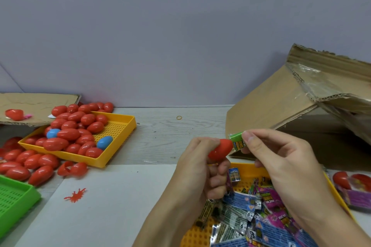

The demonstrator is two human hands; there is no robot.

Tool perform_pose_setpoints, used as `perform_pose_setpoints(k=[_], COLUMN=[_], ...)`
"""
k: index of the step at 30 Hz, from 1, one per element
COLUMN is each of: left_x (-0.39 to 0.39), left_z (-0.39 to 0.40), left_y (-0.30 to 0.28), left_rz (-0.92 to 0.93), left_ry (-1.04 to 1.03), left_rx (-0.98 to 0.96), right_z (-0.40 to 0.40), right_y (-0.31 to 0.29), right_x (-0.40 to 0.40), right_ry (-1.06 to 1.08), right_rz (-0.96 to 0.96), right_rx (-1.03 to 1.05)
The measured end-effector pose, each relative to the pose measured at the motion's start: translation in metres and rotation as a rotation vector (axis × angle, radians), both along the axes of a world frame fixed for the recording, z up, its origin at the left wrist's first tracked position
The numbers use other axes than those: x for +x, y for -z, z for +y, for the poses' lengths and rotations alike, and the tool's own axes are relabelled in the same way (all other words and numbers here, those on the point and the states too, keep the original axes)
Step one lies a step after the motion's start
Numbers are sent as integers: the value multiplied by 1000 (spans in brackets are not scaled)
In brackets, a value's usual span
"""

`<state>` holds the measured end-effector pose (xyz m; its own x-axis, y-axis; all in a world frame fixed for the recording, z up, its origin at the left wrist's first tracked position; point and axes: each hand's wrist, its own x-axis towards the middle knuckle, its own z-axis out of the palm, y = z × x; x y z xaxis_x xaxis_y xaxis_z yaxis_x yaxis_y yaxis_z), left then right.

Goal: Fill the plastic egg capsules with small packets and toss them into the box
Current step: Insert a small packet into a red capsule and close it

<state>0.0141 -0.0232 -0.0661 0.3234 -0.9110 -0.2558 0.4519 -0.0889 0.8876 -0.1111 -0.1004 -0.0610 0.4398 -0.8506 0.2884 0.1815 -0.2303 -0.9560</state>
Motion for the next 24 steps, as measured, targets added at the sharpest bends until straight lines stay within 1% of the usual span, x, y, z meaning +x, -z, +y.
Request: perform_pose_setpoints(k=[4, 9, 14, 24], left_x=[-1, -1, -2, -4], left_z=[0, 1, 1, 2], left_y=[-1, -4, -2, -1], left_rz=[17, 59, -82, -178], left_ry=[24, 53, 33, 82], left_rx=[16, -18, -49, -79], right_z=[3, 3, 3, 5], right_y=[-2, 1, 1, -3], right_x=[0, -1, -1, -3], right_ry=[-45, -42, -34, 26], right_rz=[7, 38, 66, 49], right_rx=[-44, -92, -118, -96])
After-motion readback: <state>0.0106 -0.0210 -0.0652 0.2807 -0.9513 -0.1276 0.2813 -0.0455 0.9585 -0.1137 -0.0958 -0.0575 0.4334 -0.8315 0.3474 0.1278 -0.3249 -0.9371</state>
